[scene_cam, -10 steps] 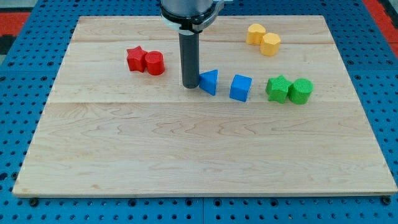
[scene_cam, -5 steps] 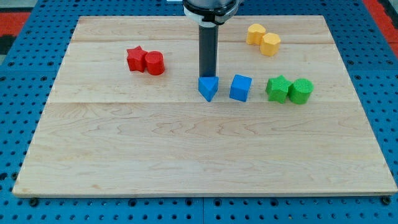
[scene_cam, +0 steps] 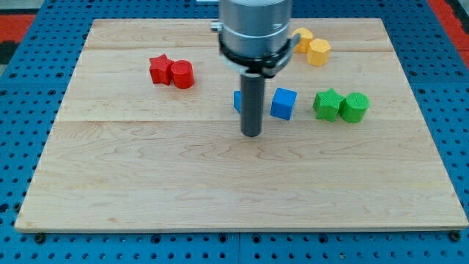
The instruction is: Move the blue triangle to the left of the blue cube
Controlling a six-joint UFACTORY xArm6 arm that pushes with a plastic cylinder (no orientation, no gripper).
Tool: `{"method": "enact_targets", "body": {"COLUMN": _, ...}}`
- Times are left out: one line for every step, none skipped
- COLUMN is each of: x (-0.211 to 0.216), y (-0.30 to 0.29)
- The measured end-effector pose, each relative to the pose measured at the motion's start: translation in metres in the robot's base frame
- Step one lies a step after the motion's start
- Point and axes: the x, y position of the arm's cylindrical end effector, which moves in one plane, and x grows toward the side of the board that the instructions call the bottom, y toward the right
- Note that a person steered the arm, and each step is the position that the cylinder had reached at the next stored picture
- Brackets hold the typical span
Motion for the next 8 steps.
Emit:
{"method": "enact_targets", "body": {"x": -0.021, "y": 0.001}}
{"method": "enact_targets", "body": {"x": -0.026, "y": 0.0}}
{"method": "enact_targets", "body": {"x": -0.035, "y": -0.003}}
{"method": "enact_targets", "body": {"x": -0.045, "y": -0.004}}
{"method": "enact_targets", "body": {"x": -0.061, "y": 0.011}}
{"method": "enact_targets", "body": {"x": -0.11, "y": 0.039}}
{"method": "enact_targets", "body": {"x": -0.142, "y": -0.024}}
{"method": "enact_targets", "body": {"x": -0.15, "y": -0.1}}
